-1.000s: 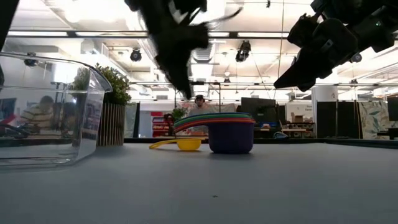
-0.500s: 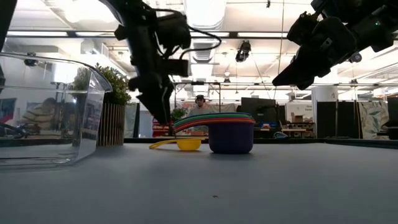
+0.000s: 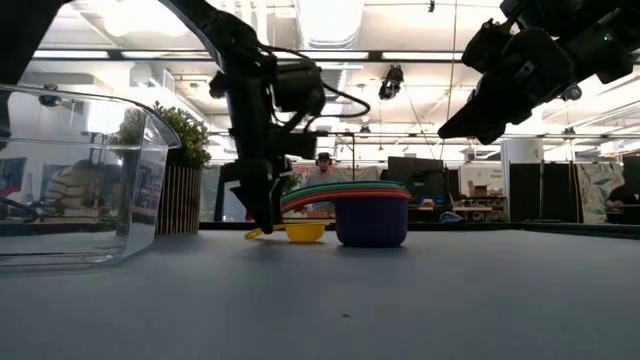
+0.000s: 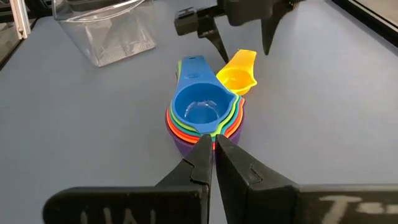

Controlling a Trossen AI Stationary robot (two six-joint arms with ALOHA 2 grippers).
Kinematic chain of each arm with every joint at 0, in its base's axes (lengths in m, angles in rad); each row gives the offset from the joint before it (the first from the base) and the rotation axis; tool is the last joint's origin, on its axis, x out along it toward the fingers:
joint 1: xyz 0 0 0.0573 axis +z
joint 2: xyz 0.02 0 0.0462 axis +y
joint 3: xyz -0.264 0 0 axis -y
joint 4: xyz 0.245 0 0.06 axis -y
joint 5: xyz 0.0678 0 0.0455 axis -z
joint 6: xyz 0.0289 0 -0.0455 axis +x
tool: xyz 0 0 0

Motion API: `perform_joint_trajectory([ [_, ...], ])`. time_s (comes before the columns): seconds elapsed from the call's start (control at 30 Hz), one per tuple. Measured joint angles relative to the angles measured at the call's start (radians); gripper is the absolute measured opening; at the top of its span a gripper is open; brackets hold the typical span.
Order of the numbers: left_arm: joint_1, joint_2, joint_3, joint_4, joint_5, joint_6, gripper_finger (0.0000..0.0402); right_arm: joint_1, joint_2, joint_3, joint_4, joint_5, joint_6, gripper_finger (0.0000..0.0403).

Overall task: Nest measuring cups in basket
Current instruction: Stack the yellow measuring cup on top of the blue measuring cup

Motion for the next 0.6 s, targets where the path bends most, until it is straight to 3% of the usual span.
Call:
perform_joint_trajectory([
  [0.13, 0.016, 0.057, 0.037, -0.038, 0.028, 0.006, 0.0273, 0.000, 0.000, 0.000, -0.005, 0.000, 0.000, 0.0009],
  [0.27, 0.019, 0.109, 0.097, -0.119, 0.056, 0.012, 0.0241, 0.000, 0.000, 0.000, -0.007, 0.000, -0.006, 0.0009],
  [0.6, 0.023, 0.137, 0.269, -0.283, 0.073, 0.000, 0.0072, 0.000, 0.000, 0.000, -0.015, 0.000, -0.012, 0.0009],
])
